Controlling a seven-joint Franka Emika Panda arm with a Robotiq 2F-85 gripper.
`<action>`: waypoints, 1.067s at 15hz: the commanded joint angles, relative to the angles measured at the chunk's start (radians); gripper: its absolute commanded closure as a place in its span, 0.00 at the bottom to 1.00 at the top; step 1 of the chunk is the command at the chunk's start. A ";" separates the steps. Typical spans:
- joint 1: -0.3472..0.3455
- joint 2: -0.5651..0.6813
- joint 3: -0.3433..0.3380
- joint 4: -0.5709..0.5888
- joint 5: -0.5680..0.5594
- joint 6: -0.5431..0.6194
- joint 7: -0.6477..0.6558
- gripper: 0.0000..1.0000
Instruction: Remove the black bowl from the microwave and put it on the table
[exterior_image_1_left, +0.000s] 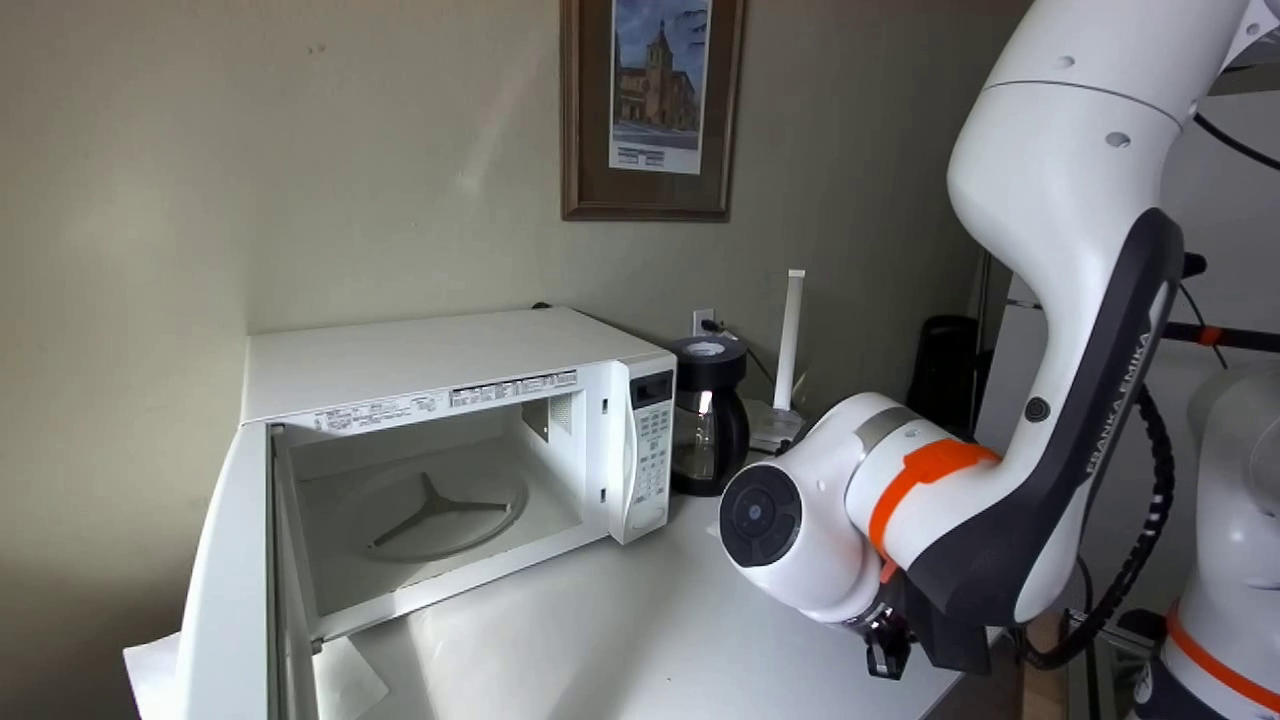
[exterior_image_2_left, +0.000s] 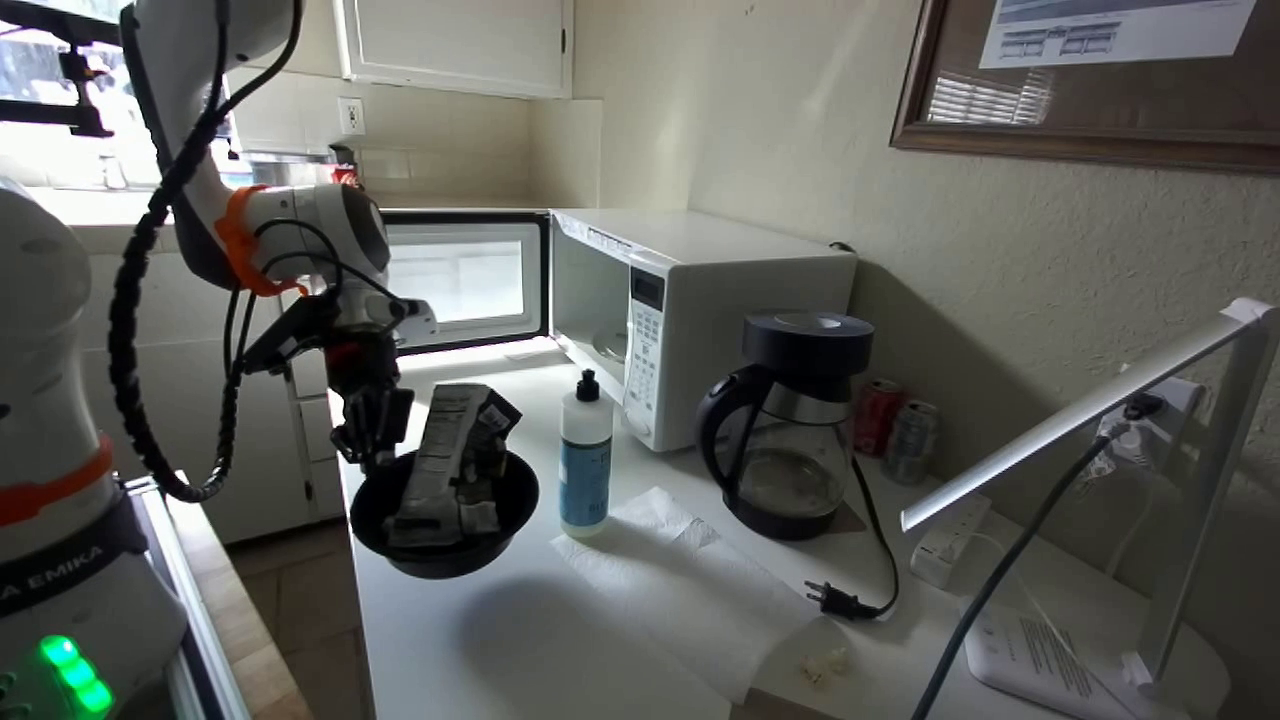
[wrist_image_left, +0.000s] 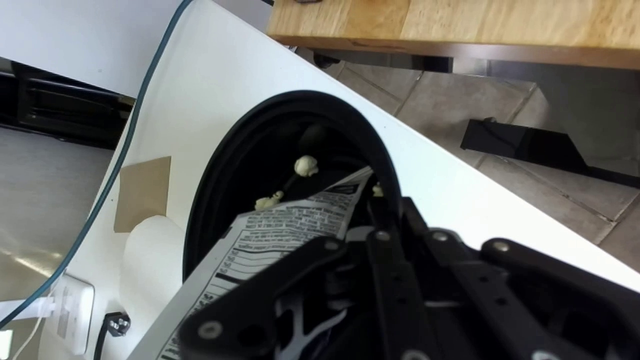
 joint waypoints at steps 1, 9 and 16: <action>-0.023 0.060 -0.032 0.029 -0.085 0.005 0.021 0.98; -0.040 0.184 -0.081 0.134 -0.199 -0.005 0.027 0.98; -0.038 0.254 -0.105 0.192 -0.232 -0.021 0.023 0.98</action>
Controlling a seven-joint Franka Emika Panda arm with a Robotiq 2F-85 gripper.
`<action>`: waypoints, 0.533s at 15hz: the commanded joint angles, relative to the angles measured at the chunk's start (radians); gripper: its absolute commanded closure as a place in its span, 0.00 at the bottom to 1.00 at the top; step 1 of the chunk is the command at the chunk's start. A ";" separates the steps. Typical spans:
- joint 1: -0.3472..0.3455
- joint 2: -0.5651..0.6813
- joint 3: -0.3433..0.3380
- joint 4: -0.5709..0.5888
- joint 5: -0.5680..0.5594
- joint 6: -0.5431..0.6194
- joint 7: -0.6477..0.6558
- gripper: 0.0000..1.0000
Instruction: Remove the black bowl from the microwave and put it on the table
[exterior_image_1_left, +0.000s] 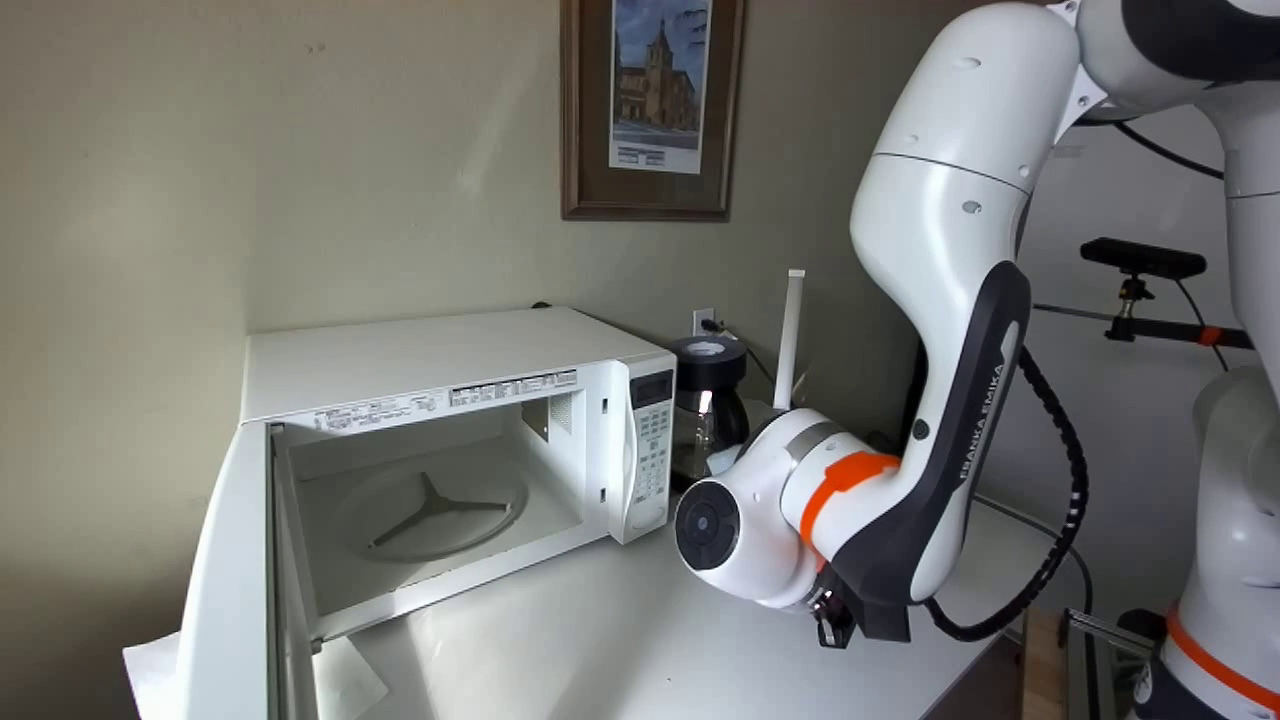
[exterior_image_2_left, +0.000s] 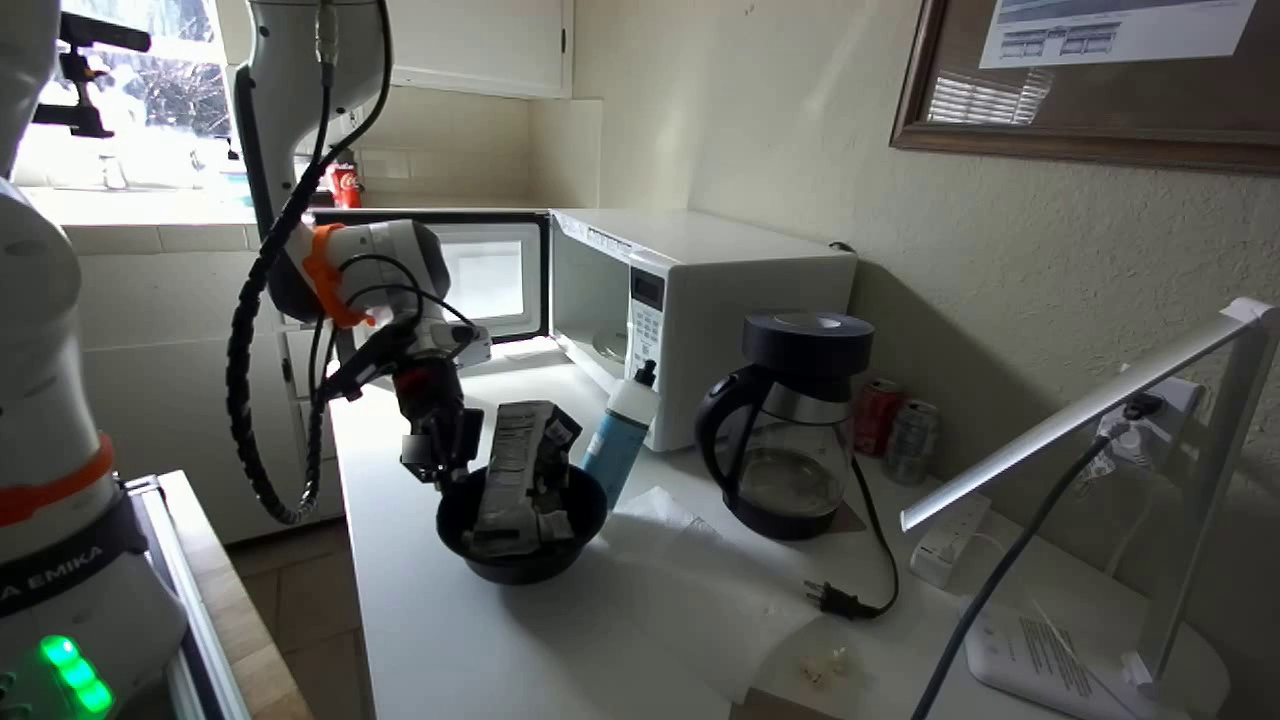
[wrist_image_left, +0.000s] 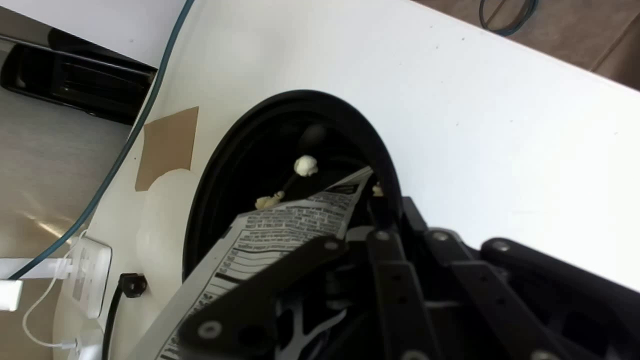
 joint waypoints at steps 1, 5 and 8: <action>0.006 0.054 0.000 0.039 -0.018 -0.020 0.015 0.98; -0.007 0.049 -0.014 0.014 -0.008 -0.008 0.033 0.98; -0.033 0.014 -0.048 -0.059 -0.016 0.005 0.089 0.98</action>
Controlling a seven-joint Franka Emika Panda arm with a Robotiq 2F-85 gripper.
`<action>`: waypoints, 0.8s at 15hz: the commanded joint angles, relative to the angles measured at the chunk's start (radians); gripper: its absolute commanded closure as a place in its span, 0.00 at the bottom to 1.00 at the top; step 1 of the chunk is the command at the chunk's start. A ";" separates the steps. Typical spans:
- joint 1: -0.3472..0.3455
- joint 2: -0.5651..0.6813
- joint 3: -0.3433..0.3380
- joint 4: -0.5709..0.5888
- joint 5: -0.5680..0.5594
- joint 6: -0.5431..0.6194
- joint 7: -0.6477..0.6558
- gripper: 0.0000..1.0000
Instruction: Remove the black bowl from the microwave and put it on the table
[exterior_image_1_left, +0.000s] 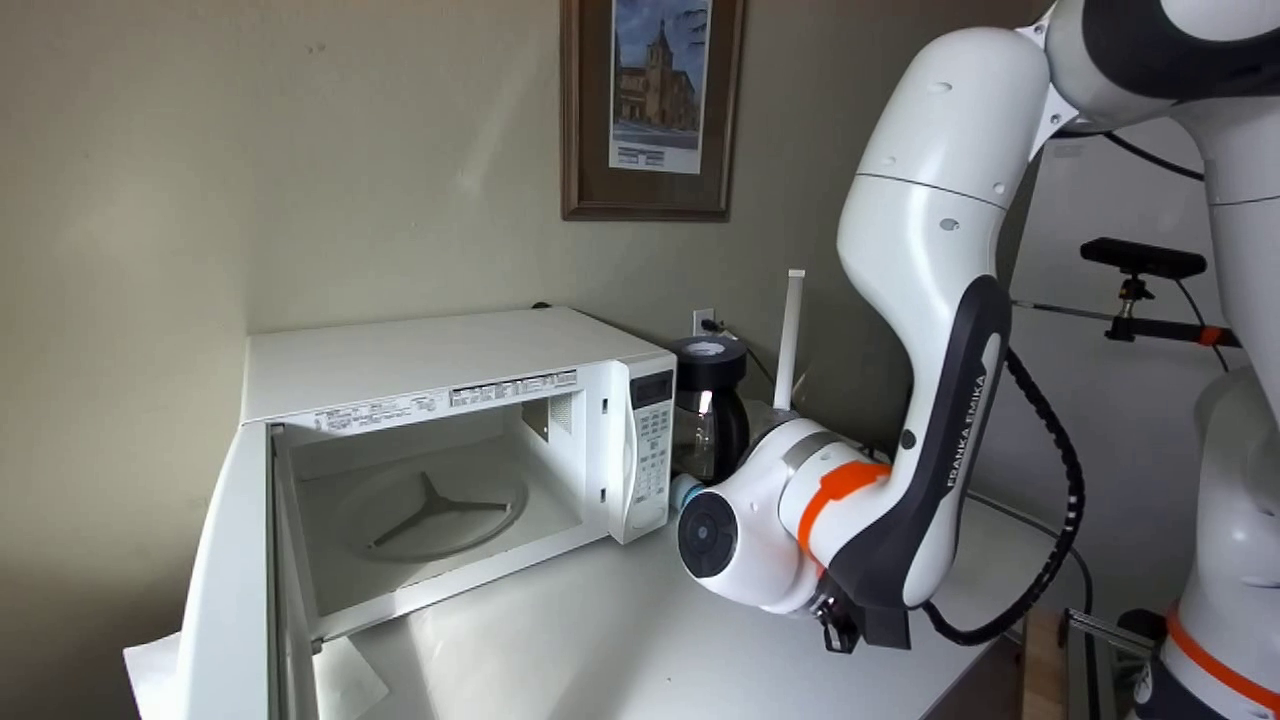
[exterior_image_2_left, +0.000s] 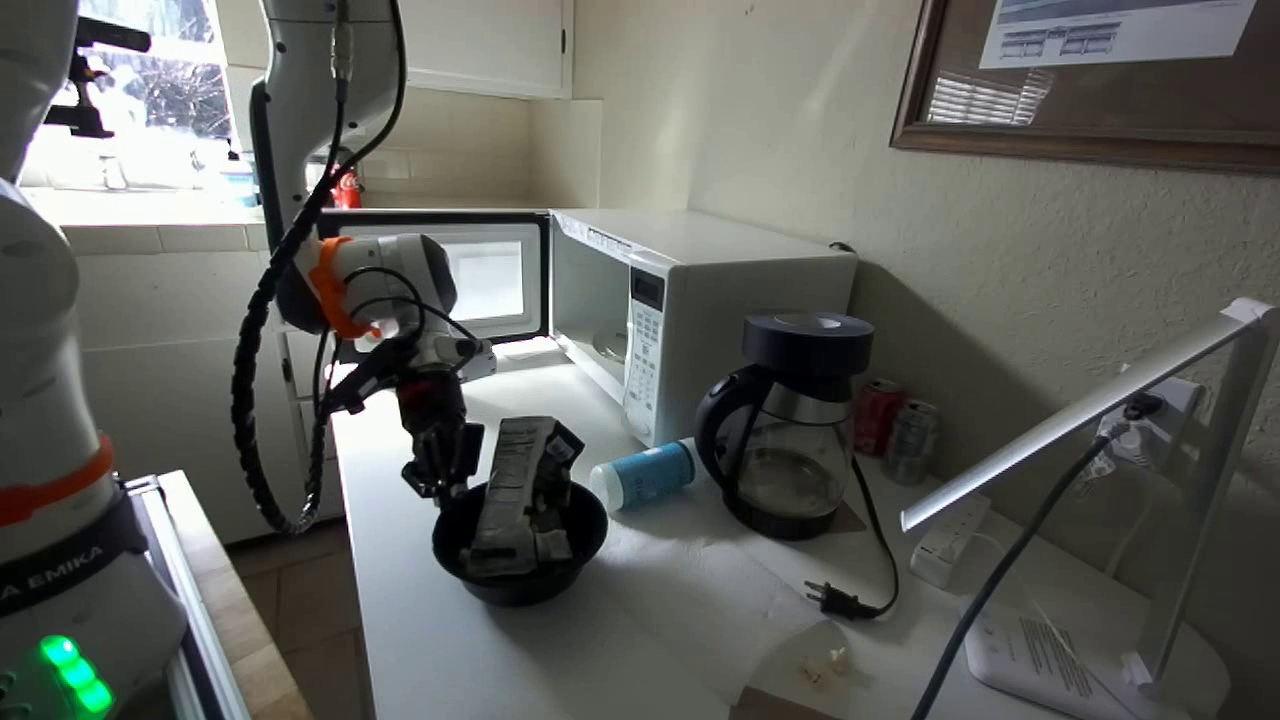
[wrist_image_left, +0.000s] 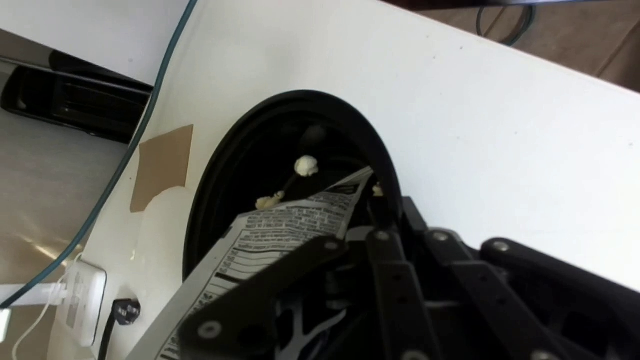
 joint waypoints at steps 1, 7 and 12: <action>-0.036 -0.037 -0.042 -0.088 -0.024 0.007 0.083 0.98; -0.090 -0.083 -0.108 -0.151 -0.140 0.009 0.161 0.98; -0.154 -0.170 -0.118 -0.226 -0.413 0.125 0.220 0.98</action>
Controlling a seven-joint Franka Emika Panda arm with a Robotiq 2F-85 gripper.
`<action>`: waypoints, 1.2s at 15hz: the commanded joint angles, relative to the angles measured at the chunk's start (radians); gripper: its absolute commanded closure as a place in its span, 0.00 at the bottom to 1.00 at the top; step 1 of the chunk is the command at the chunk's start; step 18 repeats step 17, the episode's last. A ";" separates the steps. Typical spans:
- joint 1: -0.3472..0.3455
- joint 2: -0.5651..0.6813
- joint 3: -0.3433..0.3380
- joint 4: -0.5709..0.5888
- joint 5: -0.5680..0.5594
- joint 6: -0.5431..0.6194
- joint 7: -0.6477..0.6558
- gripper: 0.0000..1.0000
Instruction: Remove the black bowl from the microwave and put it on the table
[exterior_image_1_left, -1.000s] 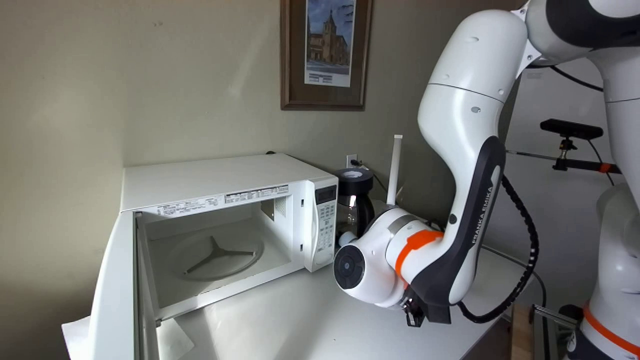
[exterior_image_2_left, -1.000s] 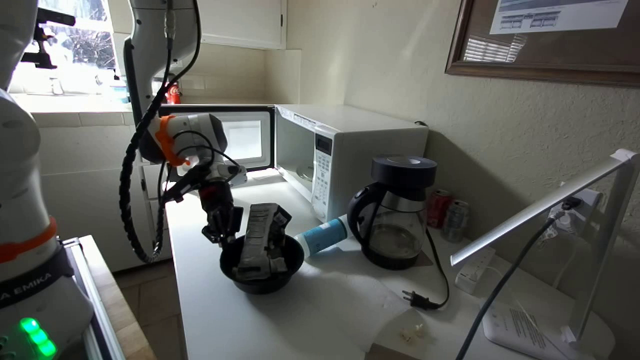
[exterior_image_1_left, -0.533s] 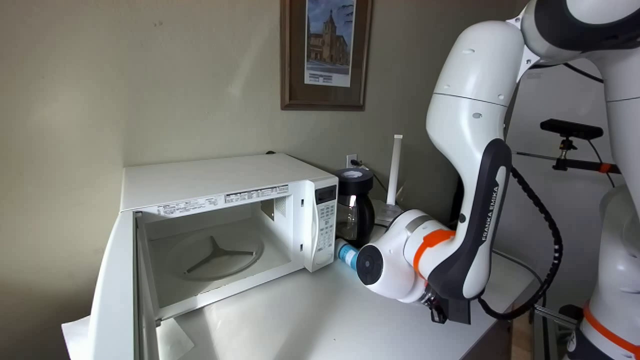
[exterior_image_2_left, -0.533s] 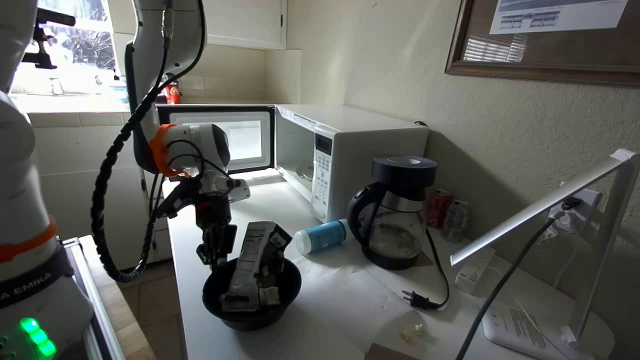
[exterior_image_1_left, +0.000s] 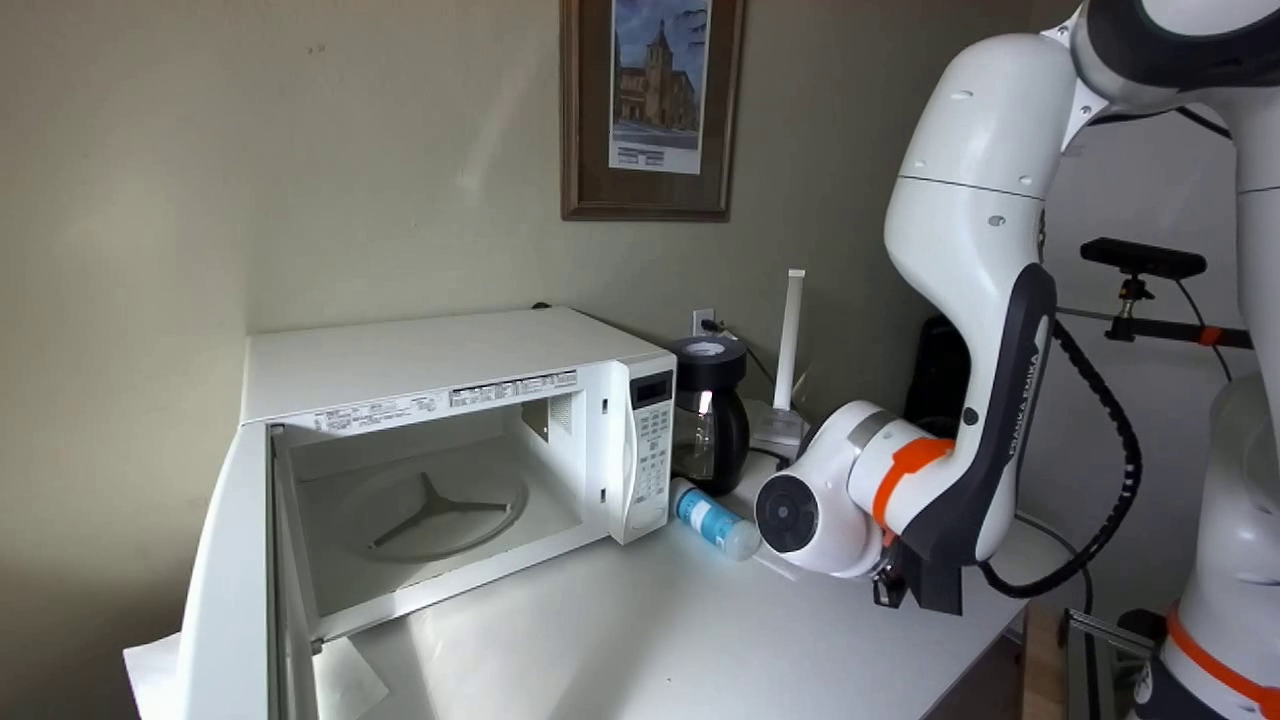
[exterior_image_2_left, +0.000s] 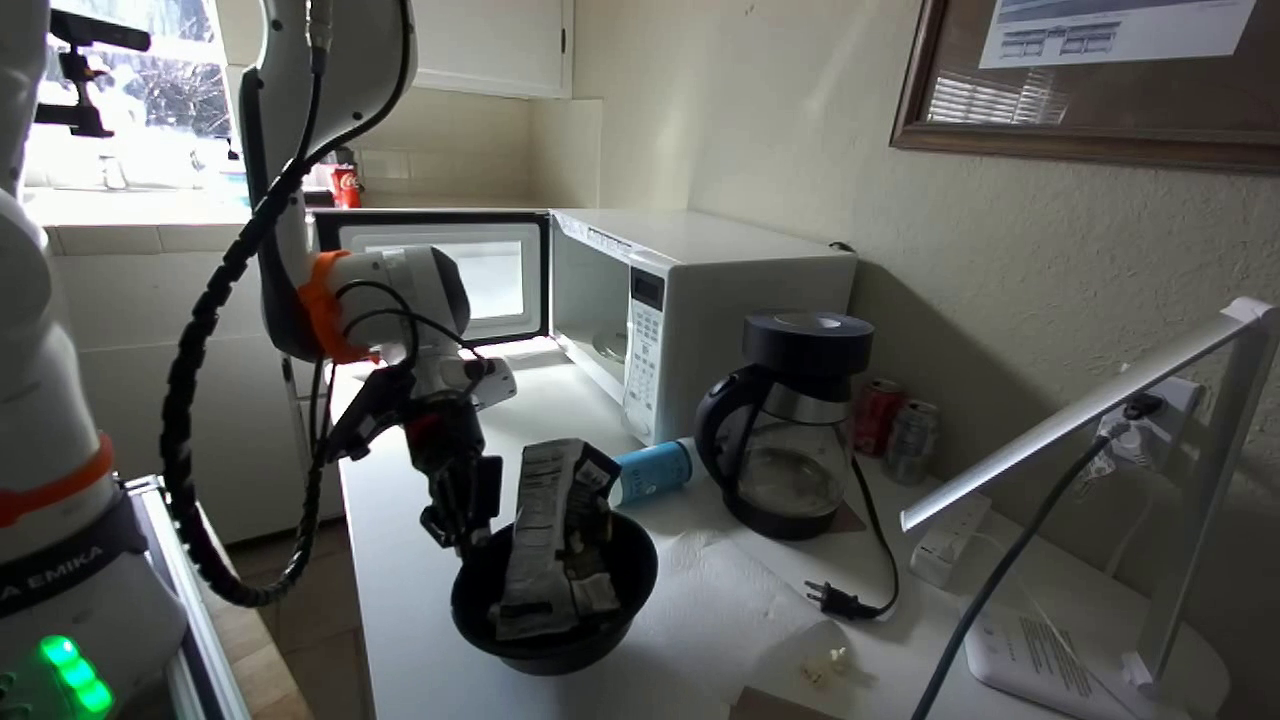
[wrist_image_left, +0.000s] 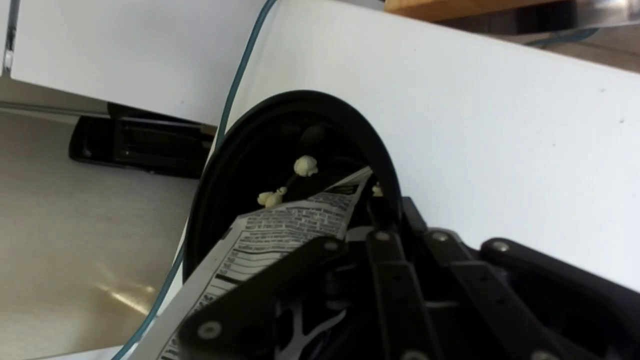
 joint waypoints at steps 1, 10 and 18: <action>-0.058 -0.025 -0.009 -0.015 -0.185 0.125 0.053 0.98; -0.117 -0.113 0.013 -0.030 -0.179 0.182 -0.112 0.31; 0.005 -0.175 0.149 -0.014 -0.100 0.193 -0.194 0.03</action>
